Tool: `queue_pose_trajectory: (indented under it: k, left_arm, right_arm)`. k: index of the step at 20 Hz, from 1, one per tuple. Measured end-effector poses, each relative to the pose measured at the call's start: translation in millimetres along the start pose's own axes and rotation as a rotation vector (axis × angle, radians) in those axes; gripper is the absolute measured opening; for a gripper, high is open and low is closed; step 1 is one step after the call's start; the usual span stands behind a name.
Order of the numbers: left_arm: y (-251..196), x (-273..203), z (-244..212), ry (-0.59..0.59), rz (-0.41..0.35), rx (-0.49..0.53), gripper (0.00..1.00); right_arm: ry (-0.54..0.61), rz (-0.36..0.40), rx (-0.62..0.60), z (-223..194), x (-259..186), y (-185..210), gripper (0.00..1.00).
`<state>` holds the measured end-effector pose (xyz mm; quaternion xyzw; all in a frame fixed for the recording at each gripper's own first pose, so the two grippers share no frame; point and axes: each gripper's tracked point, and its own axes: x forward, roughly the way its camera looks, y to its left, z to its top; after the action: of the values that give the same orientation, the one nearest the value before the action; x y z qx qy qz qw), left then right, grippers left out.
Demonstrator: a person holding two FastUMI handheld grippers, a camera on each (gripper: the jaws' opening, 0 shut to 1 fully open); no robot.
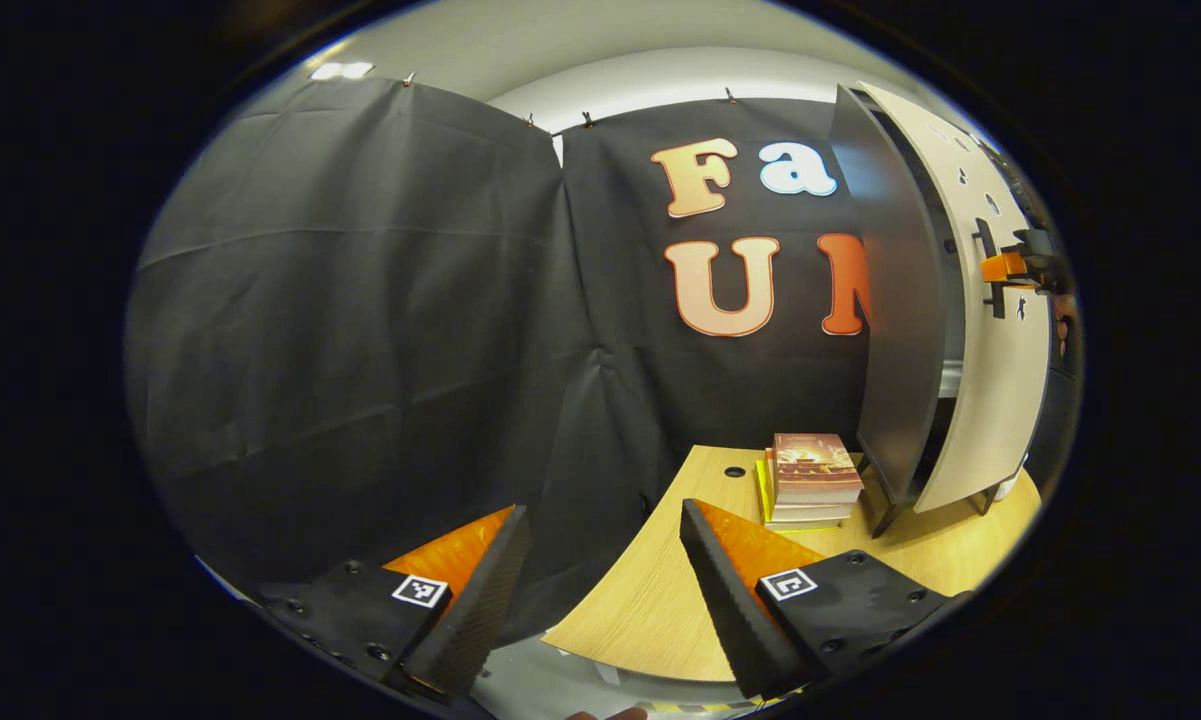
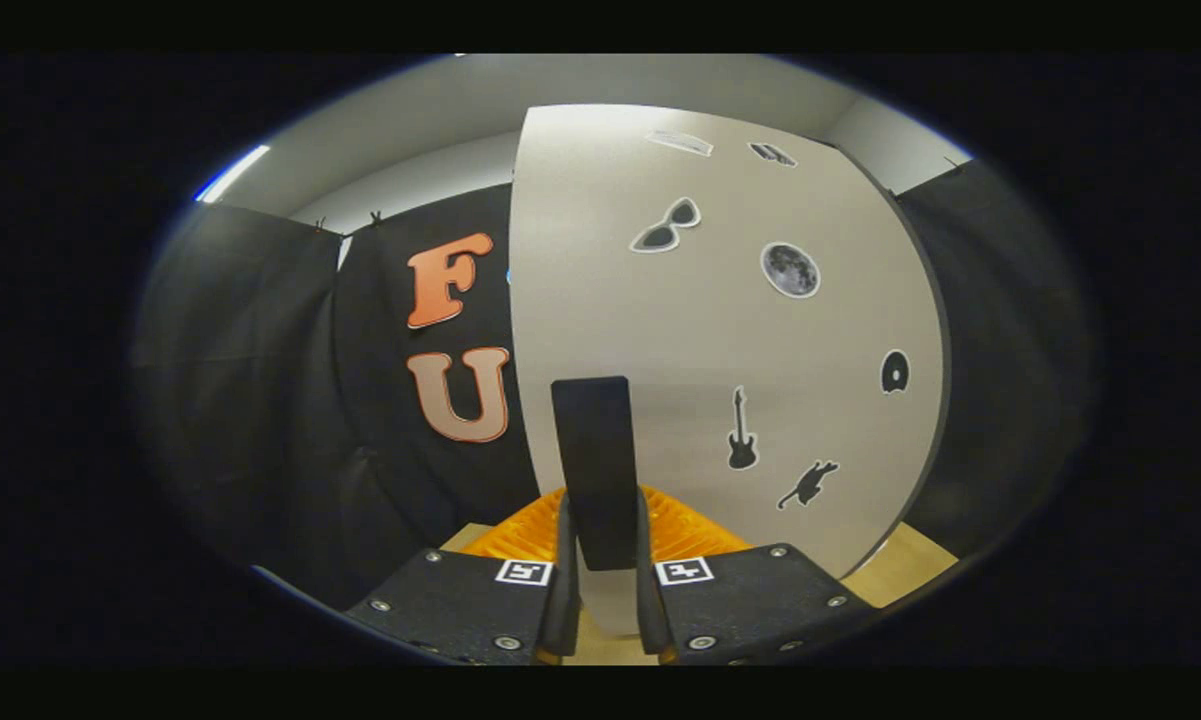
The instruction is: Open the cabinet door with the right hand, grasp the bottle in the cabinet with the left hand and place it on the coaster, then close the cabinet door with the right hand.
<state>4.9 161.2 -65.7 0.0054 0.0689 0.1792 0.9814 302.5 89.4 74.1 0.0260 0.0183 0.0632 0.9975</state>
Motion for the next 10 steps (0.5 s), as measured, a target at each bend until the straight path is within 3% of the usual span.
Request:
queue_pose_trajectory:
  k: [10]
  left_arm:
    - [-43.5, -28.3, -7.1, -0.019, -0.159, 0.040, 1.00]
  right_arm:
    - [-0.010, -0.106, -0.002, 0.9, -30.4, -24.1, 0.22]
